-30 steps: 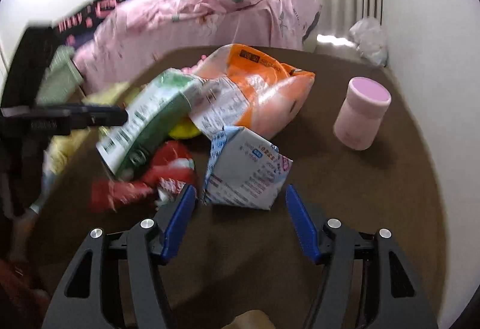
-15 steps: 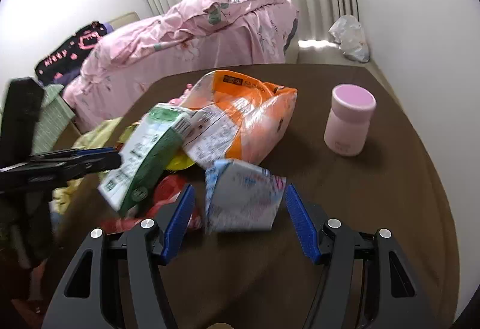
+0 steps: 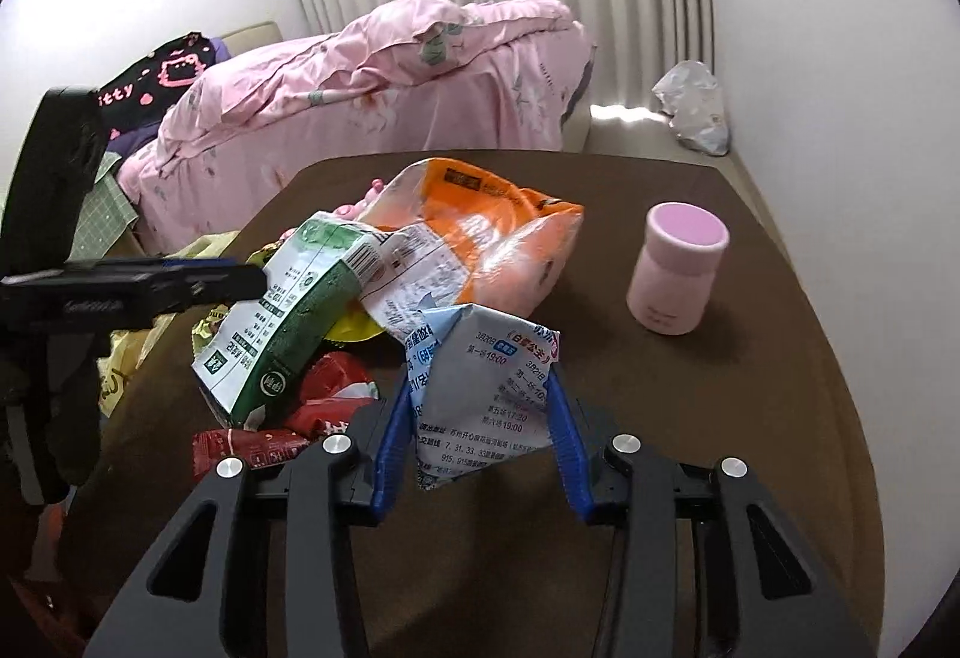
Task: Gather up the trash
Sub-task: 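Carry the milk carton with the left tool while the right tool carries the white wrapper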
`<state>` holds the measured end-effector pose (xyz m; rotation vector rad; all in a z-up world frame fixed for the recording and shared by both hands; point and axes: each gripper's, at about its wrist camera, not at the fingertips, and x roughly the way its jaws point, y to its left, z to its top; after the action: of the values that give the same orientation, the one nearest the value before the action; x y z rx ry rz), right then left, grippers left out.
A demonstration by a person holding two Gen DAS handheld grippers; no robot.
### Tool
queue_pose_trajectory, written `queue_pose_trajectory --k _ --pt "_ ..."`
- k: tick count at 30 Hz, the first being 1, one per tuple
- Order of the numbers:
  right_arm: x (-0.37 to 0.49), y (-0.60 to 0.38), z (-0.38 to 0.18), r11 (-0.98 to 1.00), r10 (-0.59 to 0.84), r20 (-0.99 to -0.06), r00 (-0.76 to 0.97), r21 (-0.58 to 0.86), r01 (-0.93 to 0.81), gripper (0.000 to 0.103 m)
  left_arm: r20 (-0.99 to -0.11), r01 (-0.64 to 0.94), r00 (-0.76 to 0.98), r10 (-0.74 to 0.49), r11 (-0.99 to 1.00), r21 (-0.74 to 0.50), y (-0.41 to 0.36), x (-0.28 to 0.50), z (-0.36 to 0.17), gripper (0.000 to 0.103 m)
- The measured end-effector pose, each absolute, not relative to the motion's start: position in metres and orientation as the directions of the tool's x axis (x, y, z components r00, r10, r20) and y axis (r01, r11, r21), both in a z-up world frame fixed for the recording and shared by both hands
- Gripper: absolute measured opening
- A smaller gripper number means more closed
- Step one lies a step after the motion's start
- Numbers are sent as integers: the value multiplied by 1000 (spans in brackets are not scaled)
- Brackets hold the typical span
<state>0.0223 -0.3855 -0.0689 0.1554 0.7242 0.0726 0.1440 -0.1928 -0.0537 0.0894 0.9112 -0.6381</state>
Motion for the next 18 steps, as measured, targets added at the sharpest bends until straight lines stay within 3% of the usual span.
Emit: queue_pose_trajectory --k 6,10,12,18 --pt "24 -382 -74 985 134 -662 737 168 -28 40 -828 552 443 -344 832 -51 -233 169 -71 62" --pt "24 -377 -72 986 141 -661 737 164 -41 40 -839 524 416 -351 847 -94 -226 176 -80 59" --pt "22 -375 -67 986 141 -652 745 157 -49 40 -812 510 418 -408 845 -162 -210 170 -70 58" --pt "17 -361 -39 984 164 -602 781 161 -82 40 -690 506 529 -494 837 -211 -159 135 -25 57"
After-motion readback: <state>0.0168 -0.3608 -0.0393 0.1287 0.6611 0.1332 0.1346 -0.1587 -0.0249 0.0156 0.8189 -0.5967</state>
